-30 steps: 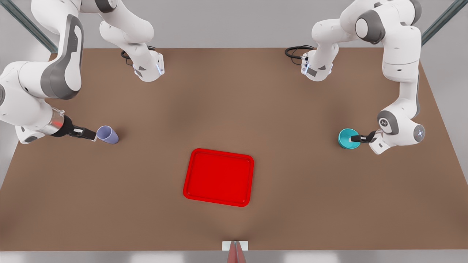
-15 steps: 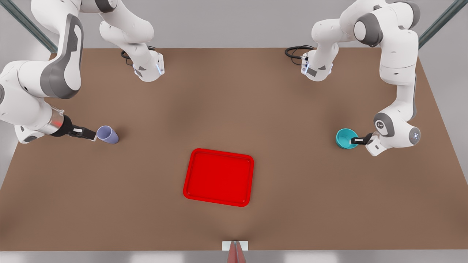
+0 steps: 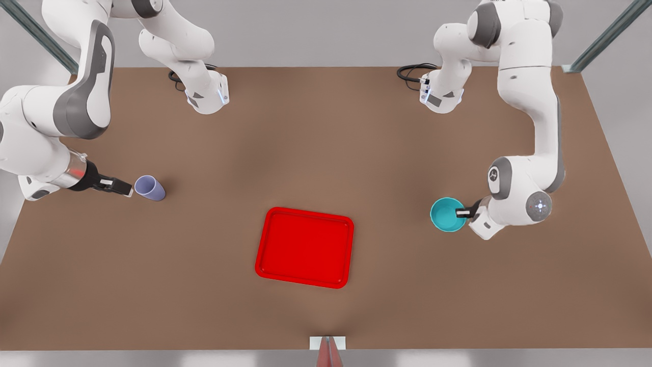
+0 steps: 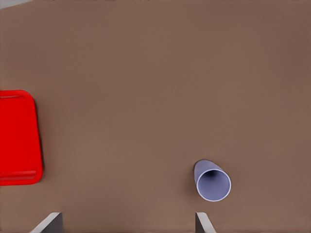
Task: Place the bowl on the tray with the left arm and the cup on the tray with the right arm
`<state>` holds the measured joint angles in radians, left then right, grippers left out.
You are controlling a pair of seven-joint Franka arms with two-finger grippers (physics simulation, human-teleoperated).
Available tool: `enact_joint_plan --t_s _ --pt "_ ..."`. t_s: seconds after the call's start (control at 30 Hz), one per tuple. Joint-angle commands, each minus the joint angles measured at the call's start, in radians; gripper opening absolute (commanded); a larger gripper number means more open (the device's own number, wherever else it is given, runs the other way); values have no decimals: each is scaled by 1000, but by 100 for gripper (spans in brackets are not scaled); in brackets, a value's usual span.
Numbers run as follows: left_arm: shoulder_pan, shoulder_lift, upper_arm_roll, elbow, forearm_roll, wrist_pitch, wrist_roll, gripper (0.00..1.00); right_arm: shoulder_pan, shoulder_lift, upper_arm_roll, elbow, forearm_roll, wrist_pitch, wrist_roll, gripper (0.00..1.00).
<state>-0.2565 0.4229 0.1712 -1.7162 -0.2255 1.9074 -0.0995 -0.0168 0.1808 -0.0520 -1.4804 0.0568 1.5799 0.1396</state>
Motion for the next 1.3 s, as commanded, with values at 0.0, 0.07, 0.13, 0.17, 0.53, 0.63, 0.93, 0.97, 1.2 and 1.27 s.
enact_joint_plan --t_s 0.0,0.07,0.13,0.17,0.53,0.63,0.93,0.97,1.2,1.27 --pt "-18 16 -21 30 -77 -1 -74 21 0 3 1 2 1 3 0 100" --pt "-133 119 -26 196 -75 -1 -341 21 0 14 1 3 1 9 -2 100" --pt "-181 204 -88 323 -86 7 -571 21 -5 25 1 6 1 11 -23 100" --pt "-191 238 -96 374 -86 19 -667 21 -5 25 1 6 1 11 -23 100" --pt "-248 419 -217 445 -232 309 -737 21 -6 26 1 3 1 9 -23 100" --pt "-248 427 -245 446 -236 312 -741 21 -6 28 1 2 0 17 -23 100" --pt "-253 467 -253 446 -222 343 -718 100 3 59 6 0 3 58 -21 100" --pt "-241 456 -245 448 -134 328 -701 100 5 57 6 0 3 57 -21 100" --pt "-144 8 -18 431 146 -468 -189 100 -2 85 6 9 6 60 -25 100" --pt "-142 -125 10 359 149 -527 -157 100 6 132 7 52 6 60 -20 100"
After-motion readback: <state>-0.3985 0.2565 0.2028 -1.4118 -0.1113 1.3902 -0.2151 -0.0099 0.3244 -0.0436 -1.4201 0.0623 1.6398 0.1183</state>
